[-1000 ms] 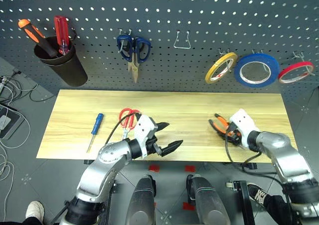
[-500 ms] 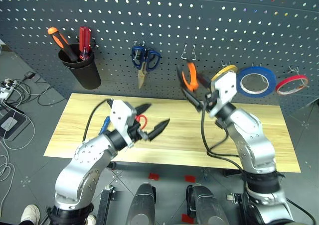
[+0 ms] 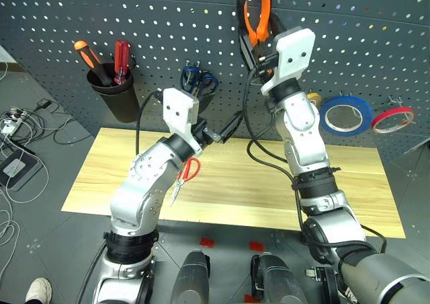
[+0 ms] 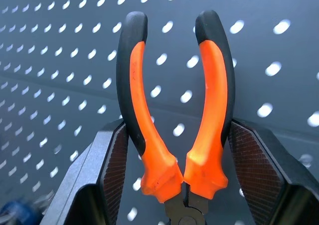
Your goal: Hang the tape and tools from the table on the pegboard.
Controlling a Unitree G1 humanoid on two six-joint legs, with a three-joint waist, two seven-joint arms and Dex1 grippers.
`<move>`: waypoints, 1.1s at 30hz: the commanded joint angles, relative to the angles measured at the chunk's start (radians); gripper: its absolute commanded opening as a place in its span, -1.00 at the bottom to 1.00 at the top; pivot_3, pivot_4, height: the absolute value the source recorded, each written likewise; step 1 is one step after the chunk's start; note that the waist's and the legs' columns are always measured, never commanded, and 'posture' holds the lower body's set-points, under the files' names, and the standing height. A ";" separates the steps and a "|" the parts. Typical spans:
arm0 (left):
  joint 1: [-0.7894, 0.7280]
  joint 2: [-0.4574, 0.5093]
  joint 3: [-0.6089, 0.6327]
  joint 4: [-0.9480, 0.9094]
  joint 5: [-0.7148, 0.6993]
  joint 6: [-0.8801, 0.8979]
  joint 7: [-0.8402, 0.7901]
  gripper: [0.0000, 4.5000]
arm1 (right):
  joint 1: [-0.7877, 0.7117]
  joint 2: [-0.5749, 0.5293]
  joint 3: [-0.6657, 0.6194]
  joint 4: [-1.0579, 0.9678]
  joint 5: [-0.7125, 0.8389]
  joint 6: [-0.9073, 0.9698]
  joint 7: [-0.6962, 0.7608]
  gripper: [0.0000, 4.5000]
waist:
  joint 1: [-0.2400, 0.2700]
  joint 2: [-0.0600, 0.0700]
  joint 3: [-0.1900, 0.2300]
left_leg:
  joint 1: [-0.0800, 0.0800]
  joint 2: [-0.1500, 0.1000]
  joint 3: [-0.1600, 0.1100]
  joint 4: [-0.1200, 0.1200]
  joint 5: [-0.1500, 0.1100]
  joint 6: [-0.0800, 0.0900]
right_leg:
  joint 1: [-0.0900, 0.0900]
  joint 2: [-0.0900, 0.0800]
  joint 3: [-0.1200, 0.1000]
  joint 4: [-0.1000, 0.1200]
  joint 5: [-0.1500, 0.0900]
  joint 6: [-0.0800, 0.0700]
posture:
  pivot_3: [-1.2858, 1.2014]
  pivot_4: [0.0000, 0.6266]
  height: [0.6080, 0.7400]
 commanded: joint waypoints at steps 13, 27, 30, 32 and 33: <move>-0.017 0.006 -0.010 0.034 0.024 -0.050 -0.032 1.00 | 0.055 0.028 -0.005 0.191 -0.033 -0.120 -0.087 0.23 | 0.002 0.000 0.000 | 0.000 0.000 0.001 0.001 0.000 0.000 | -0.001 0.000 0.001 0.004 0.000 0.000 | 0.21 -0.38 1.00; 0.016 0.001 -0.029 0.022 0.026 -0.042 -0.029 1.00 | 0.187 -0.010 0.023 0.054 -0.016 0.012 0.007 0.97 | 0.009 0.000 0.000 | 0.001 0.000 0.001 0.002 0.000 0.000 | -0.001 0.000 0.002 0.005 0.000 0.000 | 0.19 -0.39 1.00; 0.058 -0.001 -0.038 0.026 0.049 -0.048 -0.012 1.00 | 0.294 -0.041 0.042 -0.090 -0.001 0.094 0.079 0.97 | 0.010 0.000 0.000 | 0.001 0.000 0.001 0.002 0.000 0.000 | -0.001 0.000 0.002 0.005 0.000 0.000 | 0.19 -0.37 1.00; 0.093 0.014 -0.057 0.028 0.090 -0.068 -0.006 1.00 | 0.358 -0.071 0.042 -0.193 0.013 0.165 0.119 0.97 | 0.009 0.000 0.000 | 0.001 0.000 0.001 0.001 0.000 0.000 | -0.001 0.000 0.002 0.006 0.000 0.000 | 0.19 -0.34 1.00; 0.111 0.020 -0.065 0.031 0.112 -0.075 0.000 1.00 | 0.384 -0.088 0.038 -0.237 0.019 0.199 0.133 0.97 | 0.010 0.000 0.000 | 0.001 0.000 0.001 0.001 0.000 0.000 | -0.001 0.000 0.002 0.006 0.000 0.000 | 0.19 -0.34 1.00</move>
